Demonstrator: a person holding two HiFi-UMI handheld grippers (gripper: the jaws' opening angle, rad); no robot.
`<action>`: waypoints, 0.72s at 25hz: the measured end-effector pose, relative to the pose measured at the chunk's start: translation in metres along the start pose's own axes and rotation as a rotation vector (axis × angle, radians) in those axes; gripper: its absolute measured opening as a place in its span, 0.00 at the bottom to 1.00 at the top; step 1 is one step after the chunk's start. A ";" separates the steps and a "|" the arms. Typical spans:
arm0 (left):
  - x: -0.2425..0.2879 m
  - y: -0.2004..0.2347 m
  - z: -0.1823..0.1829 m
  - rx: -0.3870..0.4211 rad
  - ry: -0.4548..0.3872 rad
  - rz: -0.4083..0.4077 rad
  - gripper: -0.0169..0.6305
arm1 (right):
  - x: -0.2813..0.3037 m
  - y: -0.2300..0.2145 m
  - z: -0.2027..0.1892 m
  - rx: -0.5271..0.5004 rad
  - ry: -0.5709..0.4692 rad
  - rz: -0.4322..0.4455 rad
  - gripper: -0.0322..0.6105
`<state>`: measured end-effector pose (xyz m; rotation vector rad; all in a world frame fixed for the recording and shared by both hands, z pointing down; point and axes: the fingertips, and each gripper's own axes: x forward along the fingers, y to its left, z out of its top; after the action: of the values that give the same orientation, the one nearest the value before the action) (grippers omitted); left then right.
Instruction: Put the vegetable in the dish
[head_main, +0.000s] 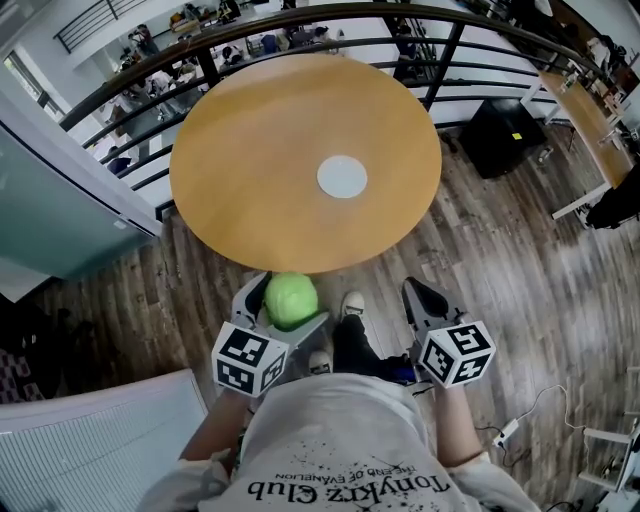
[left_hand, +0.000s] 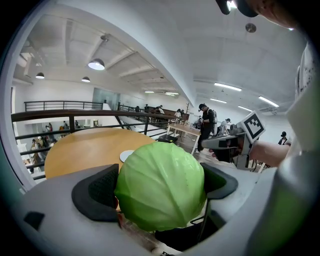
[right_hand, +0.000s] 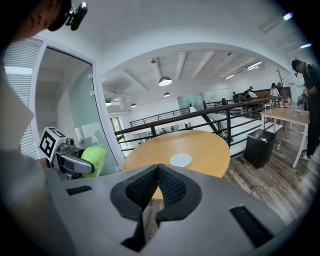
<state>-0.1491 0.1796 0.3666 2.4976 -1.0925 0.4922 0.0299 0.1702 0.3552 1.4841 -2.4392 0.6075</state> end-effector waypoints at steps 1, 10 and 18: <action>0.005 0.002 0.004 -0.001 0.000 0.000 0.80 | 0.004 -0.004 0.003 0.001 0.002 0.001 0.08; 0.063 0.028 0.042 -0.010 0.011 0.022 0.80 | 0.054 -0.056 0.036 0.007 0.014 0.032 0.08; 0.122 0.053 0.082 -0.030 0.019 0.082 0.80 | 0.105 -0.109 0.077 -0.007 0.023 0.097 0.08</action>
<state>-0.0970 0.0322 0.3606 2.4249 -1.1898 0.5175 0.0792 0.0080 0.3532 1.3554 -2.5044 0.6302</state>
